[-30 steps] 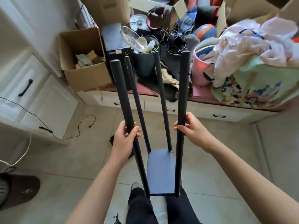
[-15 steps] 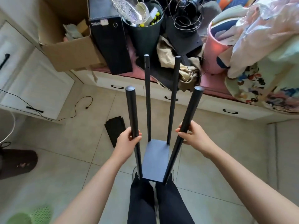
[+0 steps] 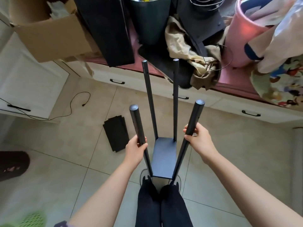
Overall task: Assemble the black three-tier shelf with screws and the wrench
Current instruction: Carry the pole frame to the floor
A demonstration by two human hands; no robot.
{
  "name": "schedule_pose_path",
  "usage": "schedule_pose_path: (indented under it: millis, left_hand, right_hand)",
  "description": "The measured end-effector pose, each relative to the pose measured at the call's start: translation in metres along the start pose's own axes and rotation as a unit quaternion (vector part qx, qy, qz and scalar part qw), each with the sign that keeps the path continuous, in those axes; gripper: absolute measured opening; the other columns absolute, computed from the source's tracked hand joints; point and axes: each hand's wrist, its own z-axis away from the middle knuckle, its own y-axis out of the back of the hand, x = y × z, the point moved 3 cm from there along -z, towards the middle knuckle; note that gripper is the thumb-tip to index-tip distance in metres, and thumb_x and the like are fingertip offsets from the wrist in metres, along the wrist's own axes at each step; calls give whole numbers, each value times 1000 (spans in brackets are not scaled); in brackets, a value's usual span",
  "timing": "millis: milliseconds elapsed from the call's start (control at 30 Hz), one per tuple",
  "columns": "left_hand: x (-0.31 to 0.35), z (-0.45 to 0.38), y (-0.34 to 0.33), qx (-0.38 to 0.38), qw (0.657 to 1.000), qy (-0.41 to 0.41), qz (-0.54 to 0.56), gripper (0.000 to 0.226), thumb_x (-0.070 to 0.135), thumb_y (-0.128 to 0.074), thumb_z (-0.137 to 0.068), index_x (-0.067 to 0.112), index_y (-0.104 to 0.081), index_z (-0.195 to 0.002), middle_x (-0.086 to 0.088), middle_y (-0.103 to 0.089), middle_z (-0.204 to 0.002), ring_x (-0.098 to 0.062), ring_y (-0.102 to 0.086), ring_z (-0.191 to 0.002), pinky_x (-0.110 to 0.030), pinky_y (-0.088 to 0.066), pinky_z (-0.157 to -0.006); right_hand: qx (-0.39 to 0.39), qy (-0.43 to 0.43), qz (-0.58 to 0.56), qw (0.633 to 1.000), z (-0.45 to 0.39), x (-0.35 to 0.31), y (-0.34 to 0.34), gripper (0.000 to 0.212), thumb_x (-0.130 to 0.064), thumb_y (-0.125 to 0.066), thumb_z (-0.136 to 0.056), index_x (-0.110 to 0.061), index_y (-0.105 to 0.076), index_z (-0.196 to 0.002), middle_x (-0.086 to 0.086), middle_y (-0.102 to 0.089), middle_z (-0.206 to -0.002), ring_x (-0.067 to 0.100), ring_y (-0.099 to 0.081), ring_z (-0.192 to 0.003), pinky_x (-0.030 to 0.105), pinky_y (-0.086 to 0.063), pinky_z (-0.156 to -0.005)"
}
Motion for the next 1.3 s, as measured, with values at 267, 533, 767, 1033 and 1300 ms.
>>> schedule_pose_path:
  millis: [267, 533, 767, 1033, 1300]
  left_hand:
    - [-3, -43, -31, 56, 997, 15, 45, 17, 2, -61, -96, 13, -64, -109, 3, -66, -102, -14, -58, -102, -26, -45, -91]
    - [-30, -61, -52, 28, 999, 30, 26, 22, 1, -57, -97, 23, -58, -99, 19, -59, -86, 5, -54, -81, 0, -36, -62]
    - [-43, -59, -73, -40, 998, 44, -19, 12, 6, -58, -98, 18, -55, -101, -3, -63, -101, -21, -56, -97, -29, -41, -83]
    - [-25, -29, -61, -10, 1000, -17, 12, 31, 4, -64, -96, 33, -61, -109, 14, -65, -97, 3, -60, -97, -4, -44, -71]
    - [-23, -29, -80, 1, 1000, -20, 7, 15, -1, -59, -97, 12, -65, -102, 0, -53, -79, -17, -50, -79, -12, -40, -68]
  right_hand:
    - [74, -10, -26, 997, -35, 24, -16, 41, 11, -59, -86, -30, -62, -91, -9, -68, -98, 15, -63, -101, 33, -52, -90]
    - [35, -47, -67, 996, -55, 46, -13, 30, 4, -58, -88, -23, -65, -96, -1, -67, -102, 22, -63, -102, 47, -53, -95]
    - [31, -91, -47, 994, -45, 72, -5, 27, 4, -56, -90, -19, -65, -101, 5, -66, -103, 22, -61, -100, 43, -49, -95]
    - [8, -103, -21, 994, -14, 83, -3, 28, -1, -58, -92, -26, -65, -103, 9, -66, -99, 33, -56, -80, 42, -54, -78]
    - [15, -99, -52, 994, -22, 85, -9, 32, 10, -56, -89, -20, -66, -84, 4, -58, -87, 19, -54, -81, 54, -54, -88]
